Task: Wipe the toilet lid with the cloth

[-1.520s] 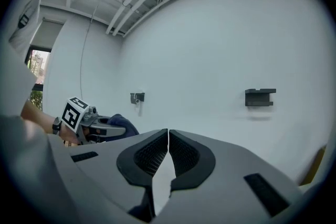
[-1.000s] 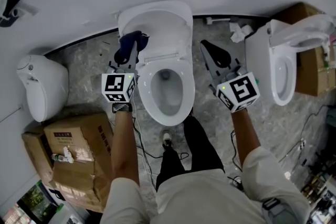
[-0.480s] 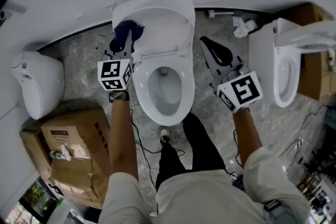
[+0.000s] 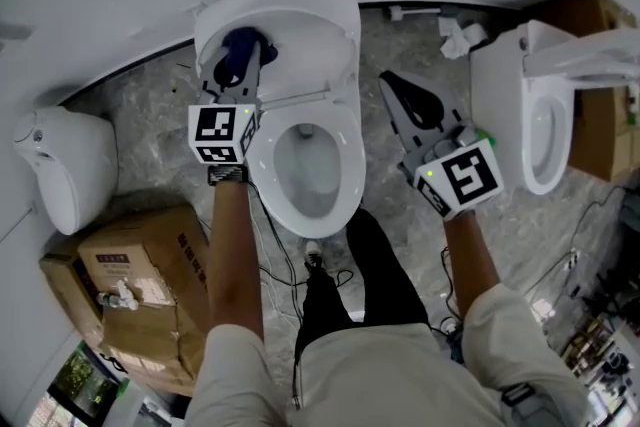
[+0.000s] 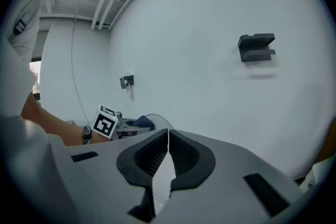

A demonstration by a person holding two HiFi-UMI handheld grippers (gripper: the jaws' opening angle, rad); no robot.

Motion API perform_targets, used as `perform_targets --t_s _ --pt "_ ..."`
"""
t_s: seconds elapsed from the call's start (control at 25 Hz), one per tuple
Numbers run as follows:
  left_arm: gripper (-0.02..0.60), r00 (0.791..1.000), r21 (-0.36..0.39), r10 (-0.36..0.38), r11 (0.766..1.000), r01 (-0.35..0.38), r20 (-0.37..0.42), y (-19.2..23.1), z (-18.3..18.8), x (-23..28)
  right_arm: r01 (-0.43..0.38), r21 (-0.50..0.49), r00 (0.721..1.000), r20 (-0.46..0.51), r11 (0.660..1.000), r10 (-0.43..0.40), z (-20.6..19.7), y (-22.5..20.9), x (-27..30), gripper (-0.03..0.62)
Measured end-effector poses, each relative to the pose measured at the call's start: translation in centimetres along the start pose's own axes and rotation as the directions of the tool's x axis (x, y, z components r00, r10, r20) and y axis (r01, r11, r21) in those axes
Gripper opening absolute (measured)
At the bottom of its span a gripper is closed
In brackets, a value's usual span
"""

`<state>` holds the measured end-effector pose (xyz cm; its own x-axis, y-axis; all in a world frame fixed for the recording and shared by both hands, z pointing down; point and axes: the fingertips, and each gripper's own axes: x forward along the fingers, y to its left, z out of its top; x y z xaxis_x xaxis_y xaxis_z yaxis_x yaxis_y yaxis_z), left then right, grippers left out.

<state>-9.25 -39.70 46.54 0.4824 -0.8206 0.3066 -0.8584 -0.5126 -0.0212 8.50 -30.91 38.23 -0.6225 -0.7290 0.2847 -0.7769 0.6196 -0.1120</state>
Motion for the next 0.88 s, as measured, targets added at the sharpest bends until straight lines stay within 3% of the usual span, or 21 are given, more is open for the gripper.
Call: perform_targets --t_s 0.16,0.52,0.76,0.88 --pt "0.038 0.996 0.025 -0.086 0.996 0.086 0.016 -3.1 0.4 2.1 0.023 0.02 1.0 -0.003 1.0 -0.023 -0.5 -1.0 -0.5 0.029" --pt "0.038 0.983 0.069 -0.181 0.982 0.178 0.037 -8.5 -0.3 5.6 0.054 0.033 0.999 -0.012 0.998 -0.053 -1.4 -2.6 -1.2 0.029" --pt "0.038 0.963 0.186 -0.266 0.945 0.27 -0.049 -12.2 -2.2 7.4 0.063 0.061 0.998 -0.025 0.996 -0.061 -2.3 -2.8 -1.1 0.029" --pt "0.038 0.949 0.197 -0.303 0.928 0.315 -0.089 -13.3 -3.7 8.0 0.061 0.066 0.998 -0.028 0.996 -0.06 -2.5 -2.7 -0.9 0.029"
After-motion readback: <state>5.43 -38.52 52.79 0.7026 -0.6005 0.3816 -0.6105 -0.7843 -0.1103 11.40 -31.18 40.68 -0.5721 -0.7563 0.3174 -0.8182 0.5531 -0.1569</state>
